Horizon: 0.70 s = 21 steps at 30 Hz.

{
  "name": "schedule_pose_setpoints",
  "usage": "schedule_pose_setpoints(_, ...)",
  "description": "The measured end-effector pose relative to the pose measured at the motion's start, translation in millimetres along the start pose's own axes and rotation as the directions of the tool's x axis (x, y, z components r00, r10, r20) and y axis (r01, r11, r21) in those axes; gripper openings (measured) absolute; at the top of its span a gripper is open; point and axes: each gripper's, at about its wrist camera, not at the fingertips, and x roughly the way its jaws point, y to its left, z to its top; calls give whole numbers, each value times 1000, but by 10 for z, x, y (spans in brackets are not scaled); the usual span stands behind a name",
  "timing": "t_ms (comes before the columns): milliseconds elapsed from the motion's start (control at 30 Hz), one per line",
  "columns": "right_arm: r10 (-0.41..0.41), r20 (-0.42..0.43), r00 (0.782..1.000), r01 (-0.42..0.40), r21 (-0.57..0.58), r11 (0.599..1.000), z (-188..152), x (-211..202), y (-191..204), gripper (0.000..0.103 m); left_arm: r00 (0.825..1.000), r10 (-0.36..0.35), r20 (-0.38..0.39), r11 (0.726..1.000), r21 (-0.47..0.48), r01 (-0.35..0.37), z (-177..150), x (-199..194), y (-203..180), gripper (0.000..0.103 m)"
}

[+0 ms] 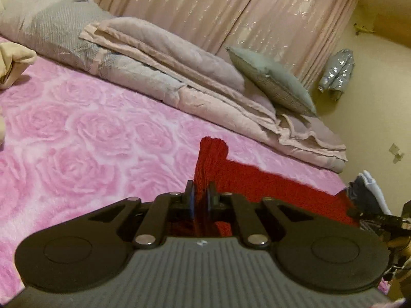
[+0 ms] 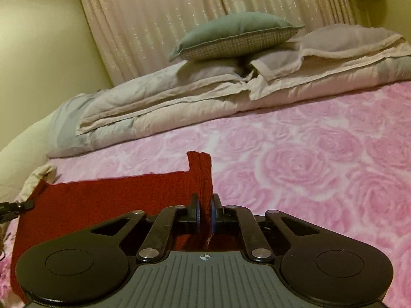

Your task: Fold clothes

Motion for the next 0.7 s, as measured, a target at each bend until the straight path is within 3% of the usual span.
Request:
schedule_pose_setpoints(100,-39,-36,999,38,-8,999,-26,173,4,6,999,40,-34,999,14,-39,-66,185,-1,6)
schedule_pose_setpoints(200,-90,-135,987,91,1,996,-124,407,-55,7,991,91,-98,996,24,-89,-189,361,24,9)
schedule_pose_setpoints(267,-79,-159,984,88,47,995,-174,422,-116,10,987,111,-116,994,8,-111,-250,344,63,11)
schedule_pose_setpoints(300,-71,-147,987,85,91,992,-190,355,-159,33,987,116,-110,993,-17,-119,-267,270,87,15)
schedule_pose_setpoints(333,-67,-127,990,83,127,988,-211,253,-194,69,988,113,-104,992,-51,-119,-284,156,122,20)
schedule_pose_setpoints(367,-67,-99,993,81,154,985,-237,113,-220,80,990,102,-99,990,-87,-111,-308,21,156,28)
schedule_pose_setpoints(467,-40,-39,998,48,228,973,-355,-335,-282,81,996,61,-70,980,-184,-73,-461,-446,234,30)
schedule_pose_setpoints(567,40,-62,997,-19,308,951,-619,-713,-289,80,998,-14,-60,958,-287,-4,-735,-884,264,33)
schedule_pose_setpoints(633,89,-78,993,-56,351,935,-822,-909,-260,80,994,-100,-46,923,-378,76,-971,-1117,283,36)
schedule_pose_setpoints(700,116,-92,989,-73,379,923,-1011,-1013,-210,78,990,-142,-26,883,-455,115,-1167,-1236,304,38)
